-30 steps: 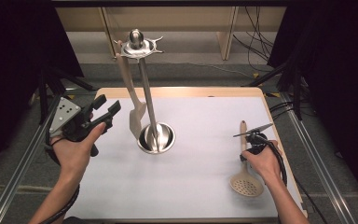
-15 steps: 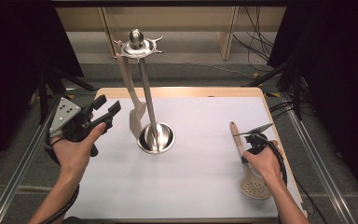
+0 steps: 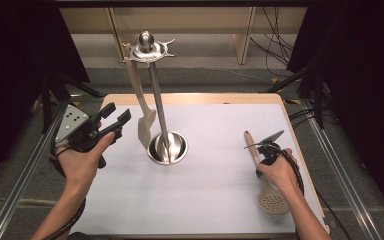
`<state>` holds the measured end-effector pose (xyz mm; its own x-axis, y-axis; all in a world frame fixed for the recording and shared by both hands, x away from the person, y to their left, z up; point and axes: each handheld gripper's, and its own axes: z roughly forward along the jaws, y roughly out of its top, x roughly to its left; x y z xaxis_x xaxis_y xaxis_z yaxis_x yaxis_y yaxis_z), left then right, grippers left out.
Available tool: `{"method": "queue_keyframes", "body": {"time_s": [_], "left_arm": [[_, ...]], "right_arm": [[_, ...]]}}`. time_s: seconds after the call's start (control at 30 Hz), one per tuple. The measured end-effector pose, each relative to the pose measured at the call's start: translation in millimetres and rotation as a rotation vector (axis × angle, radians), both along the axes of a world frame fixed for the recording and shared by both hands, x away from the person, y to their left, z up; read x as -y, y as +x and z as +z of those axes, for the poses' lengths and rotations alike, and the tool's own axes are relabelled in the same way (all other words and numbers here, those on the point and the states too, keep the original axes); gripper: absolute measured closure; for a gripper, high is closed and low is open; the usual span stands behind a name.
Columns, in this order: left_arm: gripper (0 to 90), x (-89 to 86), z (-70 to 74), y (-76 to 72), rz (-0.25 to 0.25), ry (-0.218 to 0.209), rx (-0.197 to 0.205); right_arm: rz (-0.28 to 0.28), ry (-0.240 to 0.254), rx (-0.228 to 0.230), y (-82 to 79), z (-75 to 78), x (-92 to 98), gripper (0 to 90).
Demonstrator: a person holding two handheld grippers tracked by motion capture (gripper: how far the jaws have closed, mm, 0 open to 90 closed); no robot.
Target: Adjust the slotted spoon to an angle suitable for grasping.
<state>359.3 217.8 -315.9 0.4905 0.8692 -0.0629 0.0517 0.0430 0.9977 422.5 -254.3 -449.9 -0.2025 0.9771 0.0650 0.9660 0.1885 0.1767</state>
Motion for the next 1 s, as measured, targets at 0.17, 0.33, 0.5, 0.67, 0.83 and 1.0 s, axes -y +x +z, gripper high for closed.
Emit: {"method": "queue_keyframes", "body": {"time_s": [0.17,0.33,0.5,0.67,0.83,1.0], "left_arm": [[43.9,0.6,-0.8,-0.3,-0.003,0.002,-0.005],[43.9,1.6,-2.0,-0.1,-0.010,0.007,-0.009],[44.0,3.7,-4.4,0.1,-0.019,0.016,-0.014],[44.2,7.8,-5.0,-1.6,-0.031,0.023,-0.014],[44.2,12.8,-3.2,-5.0,-0.048,0.033,-0.008],[44.2,23.2,-3.1,-6.5,-0.081,0.043,-0.007]], "right_arm": [[-0.017,0.008,-0.013,2.1,0.7,0.7,78.1],[-0.045,0.026,0.006,0.5,0.5,3.0,79.3],[-0.074,0.093,0.057,-6.3,7.4,4.9,79.3],[-0.024,0.161,0.175,-20.3,20.7,1.8,79.3],[0.023,0.168,0.322,-37.3,33.4,-5.9,79.3],[0.095,0.200,0.484,-54.5,44.6,-9.6,79.3]]}}
